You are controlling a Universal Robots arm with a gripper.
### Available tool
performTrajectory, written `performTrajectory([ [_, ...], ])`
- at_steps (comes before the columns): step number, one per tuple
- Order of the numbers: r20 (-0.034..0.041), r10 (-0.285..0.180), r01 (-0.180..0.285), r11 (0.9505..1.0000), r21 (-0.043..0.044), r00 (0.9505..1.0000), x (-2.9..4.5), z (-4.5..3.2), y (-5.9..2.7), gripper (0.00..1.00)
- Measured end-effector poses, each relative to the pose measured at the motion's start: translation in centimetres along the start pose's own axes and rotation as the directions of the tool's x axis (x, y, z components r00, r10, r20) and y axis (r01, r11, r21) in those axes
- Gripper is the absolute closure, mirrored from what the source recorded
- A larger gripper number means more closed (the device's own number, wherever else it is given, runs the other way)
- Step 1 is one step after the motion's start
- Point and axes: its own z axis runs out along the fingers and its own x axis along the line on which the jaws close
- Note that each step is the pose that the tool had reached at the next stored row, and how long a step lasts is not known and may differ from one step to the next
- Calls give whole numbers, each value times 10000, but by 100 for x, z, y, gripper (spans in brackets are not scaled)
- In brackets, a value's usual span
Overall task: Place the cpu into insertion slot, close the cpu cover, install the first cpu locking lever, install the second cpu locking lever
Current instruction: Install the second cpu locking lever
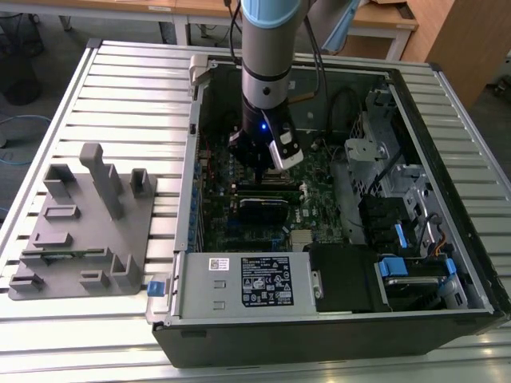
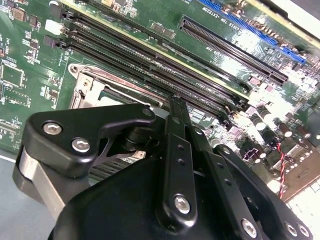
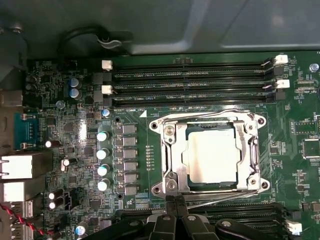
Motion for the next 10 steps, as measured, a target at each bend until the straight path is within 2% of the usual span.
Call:
performTrajectory([
  [10, 1, 5, -5, 10000, -1, 10000, 7, 21, 33, 90],
])
